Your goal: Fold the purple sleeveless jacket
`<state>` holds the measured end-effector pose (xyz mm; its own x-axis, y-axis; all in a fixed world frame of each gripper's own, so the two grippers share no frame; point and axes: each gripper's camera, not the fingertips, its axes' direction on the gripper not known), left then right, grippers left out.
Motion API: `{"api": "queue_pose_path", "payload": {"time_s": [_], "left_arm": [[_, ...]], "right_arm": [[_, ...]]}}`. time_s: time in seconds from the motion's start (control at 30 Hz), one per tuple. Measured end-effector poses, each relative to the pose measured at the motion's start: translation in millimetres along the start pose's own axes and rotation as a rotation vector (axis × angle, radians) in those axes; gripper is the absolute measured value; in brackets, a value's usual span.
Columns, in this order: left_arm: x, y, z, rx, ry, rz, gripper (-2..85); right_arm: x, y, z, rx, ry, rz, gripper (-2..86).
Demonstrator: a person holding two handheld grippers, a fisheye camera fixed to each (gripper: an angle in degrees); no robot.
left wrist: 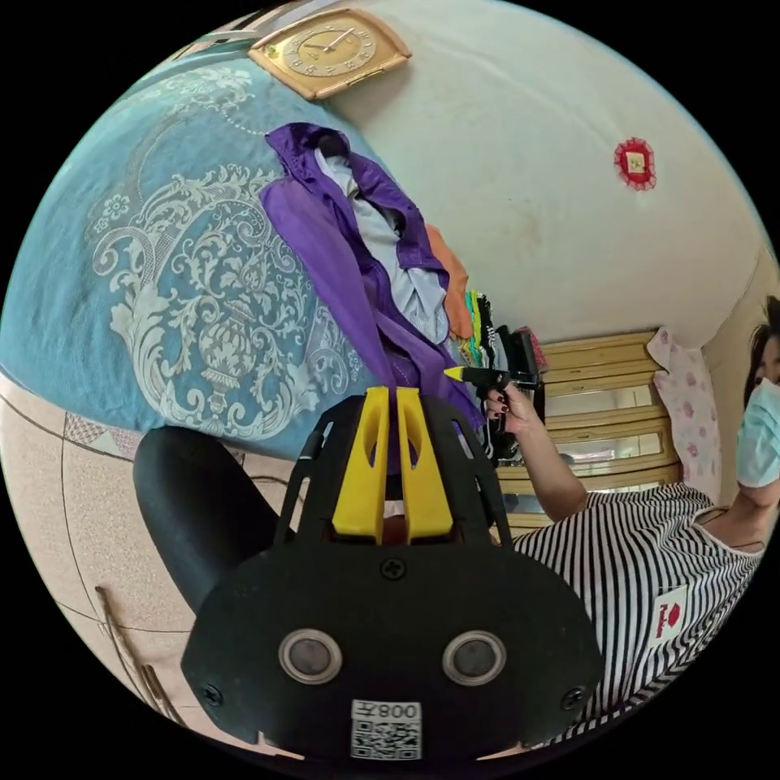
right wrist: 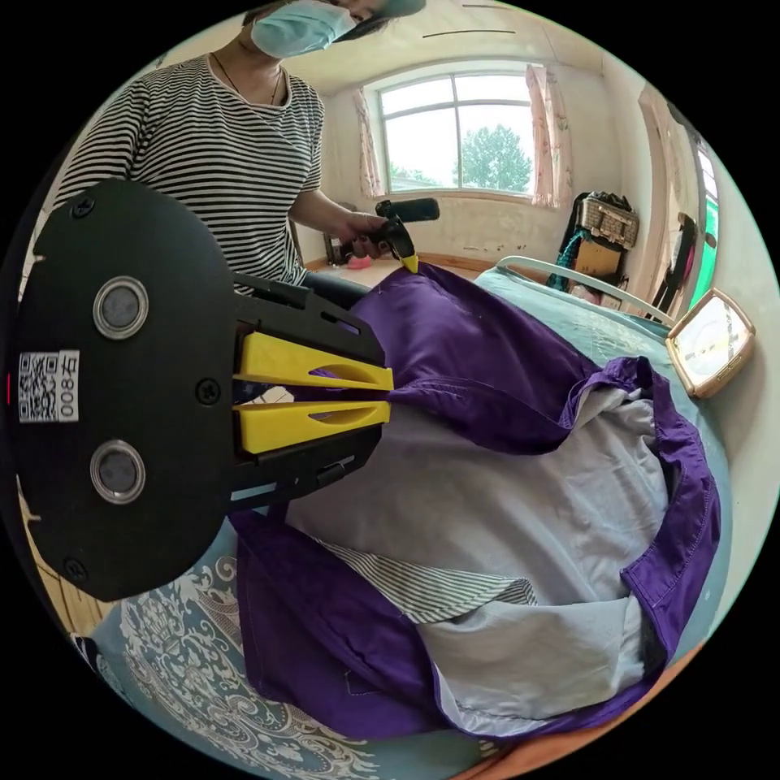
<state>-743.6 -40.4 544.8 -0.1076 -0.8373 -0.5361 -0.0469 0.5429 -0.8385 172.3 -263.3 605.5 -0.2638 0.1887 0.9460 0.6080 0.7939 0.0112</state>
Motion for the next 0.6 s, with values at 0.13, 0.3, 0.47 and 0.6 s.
{"api": "queue_pose_path", "payload": {"time_s": [0.13,0.3,0.47,0.6], "left_arm": [[-10,-8,11,-0.029,-0.109,-0.099,4.2],[7,-42,-29,0.119,-0.227,-0.024,7.1],[12,-124,-40,0.203,-0.270,0.052,9.3],[12,-209,-31,0.240,-0.272,0.047,11.5]], "right_arm": [[28,-19,70,-0.165,0.213,0.096,3.1],[20,-18,67,-0.106,0.275,0.085,5.0],[2,-38,-8,0.222,0.422,0.068,5.8],[-13,-92,-61,0.421,0.535,0.003,8.3]]}}
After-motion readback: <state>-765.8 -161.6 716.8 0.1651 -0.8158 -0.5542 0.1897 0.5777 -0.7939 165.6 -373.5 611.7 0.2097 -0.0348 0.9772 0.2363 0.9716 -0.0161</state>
